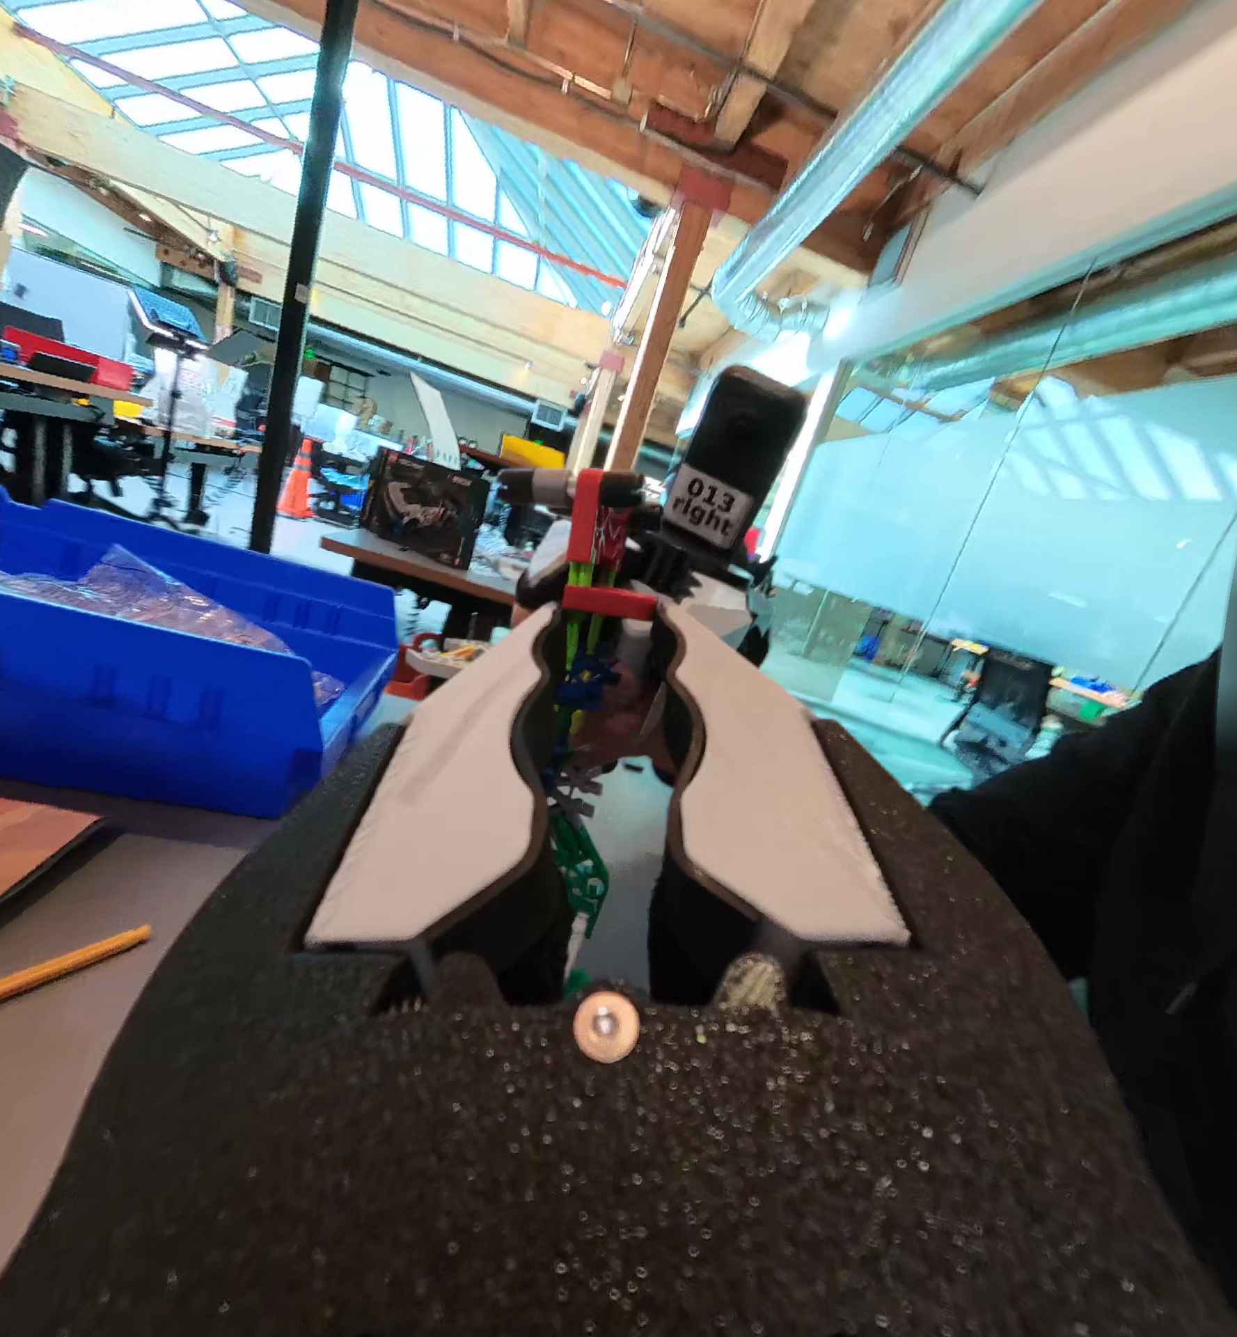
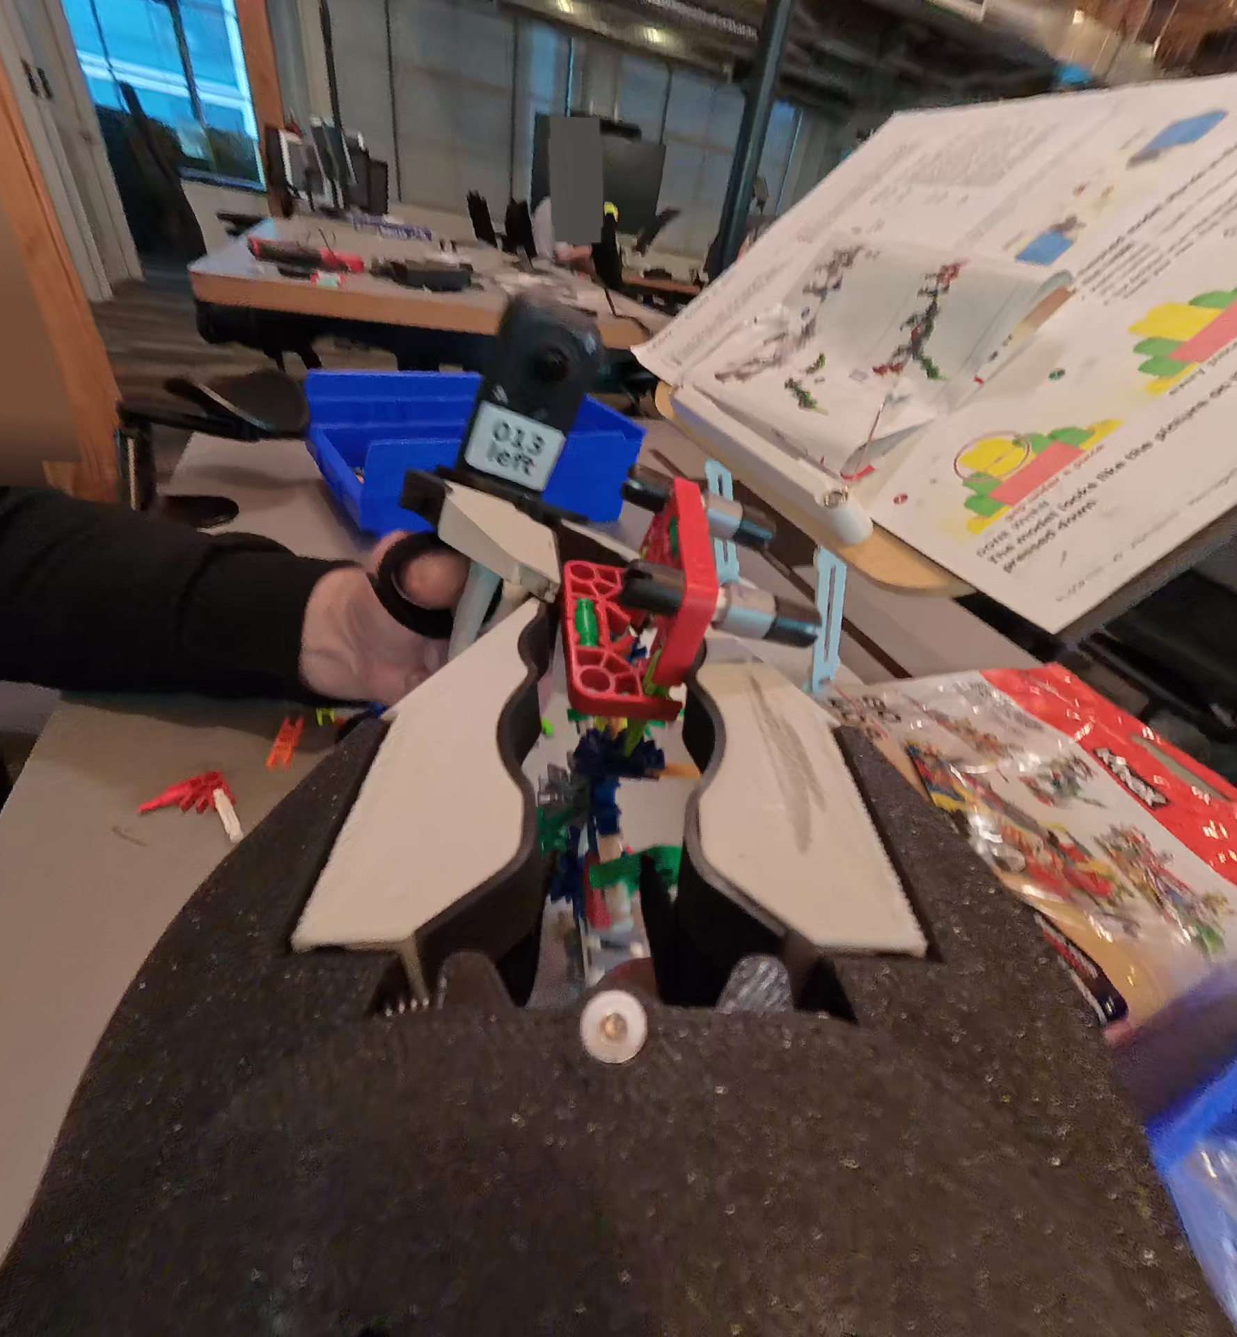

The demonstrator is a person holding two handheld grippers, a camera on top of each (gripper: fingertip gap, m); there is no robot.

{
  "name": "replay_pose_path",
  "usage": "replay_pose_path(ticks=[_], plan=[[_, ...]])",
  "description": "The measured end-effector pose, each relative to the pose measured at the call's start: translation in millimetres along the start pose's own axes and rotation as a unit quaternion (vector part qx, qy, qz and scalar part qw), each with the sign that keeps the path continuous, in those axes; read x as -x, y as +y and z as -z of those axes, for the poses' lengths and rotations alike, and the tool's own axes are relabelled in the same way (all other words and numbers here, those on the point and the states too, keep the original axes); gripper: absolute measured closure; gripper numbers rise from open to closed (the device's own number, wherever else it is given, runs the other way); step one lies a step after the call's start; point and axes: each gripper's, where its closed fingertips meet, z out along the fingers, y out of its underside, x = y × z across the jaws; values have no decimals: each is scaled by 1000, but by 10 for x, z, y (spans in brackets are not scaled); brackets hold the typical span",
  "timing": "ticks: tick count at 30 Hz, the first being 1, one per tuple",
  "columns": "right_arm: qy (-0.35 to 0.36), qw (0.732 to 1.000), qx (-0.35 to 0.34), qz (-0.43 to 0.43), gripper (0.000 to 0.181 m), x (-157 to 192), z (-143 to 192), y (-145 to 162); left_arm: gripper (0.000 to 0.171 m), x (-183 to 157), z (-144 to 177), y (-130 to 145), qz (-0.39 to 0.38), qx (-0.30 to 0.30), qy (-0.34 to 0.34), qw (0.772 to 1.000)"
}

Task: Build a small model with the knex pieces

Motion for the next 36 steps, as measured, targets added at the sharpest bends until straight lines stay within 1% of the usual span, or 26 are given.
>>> replay_pose_path(ticks=[3, 5, 7, 9, 10, 12, 14, 17, 18, 19, 21, 24, 25, 26, 27, 28, 29, 30, 34, 36], plan=[[17, 999, 49, 6, 137, -45, 100, 99, 152, 37, 3, 72, -57, 42, -35, 997], [11, 998, 68, 0, 132, -30, 215, 113, 151, 37, 18, 53, -56, 39, -39, 997], [37, 993, 111, 12, 131, -87, 362, 180, 152, 61, 44, 38, -72, 44, -54, 995], [81, 986, 142, 46, 130, -141, 531, 133, 152, 77, 74, -9, -101, 52, -78, 990], [101, 981, 151, 73, 130, -139, 604, 56, 151, 90, 84, -6, -129, 68, -95, 985], [125, 969, 157, 142, 130, -55, 675, -191, 152, 101, 83, -19, -173, 92, -125, 973], [129, 950, 165, 233, 130, 123, 598, -441, 152, 73, 59, -50, -228, 117, -150, 955], [121, 907, 214, 343, 130, 351, 399, -578, 152, -10, -17, -42, -309, 168, -171, 920], [116, 894, 235, 362, 130, 394, 344, -559, 152, -45, -48, -35, -328, 180, -175, 911], [115, 877, 266, 383, 130, 397, 321, -499, 153, -59, -72, -22, -348, 197, -182, 898], [125, 847, 306, 415, 132, 353, 310, -409, 152, -115, -142, 23, -382, 227, -184, 877], [147, 802, 374, 442, 136, 224, 409, -235, 152, -151, -253, 116, -414, 267, -184, 851], [147, 794, 386, 446, 138, 214, 439, -191, 151, -122, -271, 148, -426, 280, -190, 839], [156, 785, 403, 444, 138, 174, 492, -157, 151, -114, -294, 187, -431, 291, -188, 833], [163, 778, 417, 440, 138, 140, 550, -122, 151, -128, -324, 207, -430, 291, -184, 835], [165, 777, 422, 437, 138, 123, 589, -100, 151, -163, -356, 230, -428, 291, -173, 838], [161, 783, 420, 430, 140, 129, 602, -80, 151, -171, -370, 249, -431, 298, -172, 834], [159, 783, 424, 426, 142, 120, 619, -48, 151, -167, -382, 259, -440, 305, -173, 827], [151, 763, 454, 434, 148, 83, 689, 67, 151, -119, -447, 348, -456, 333, -174, 807], [148, 762, 460, 430, 150, 76, 719, 101, 151, -106, -472, 375, -467, 344, -174, 796]])
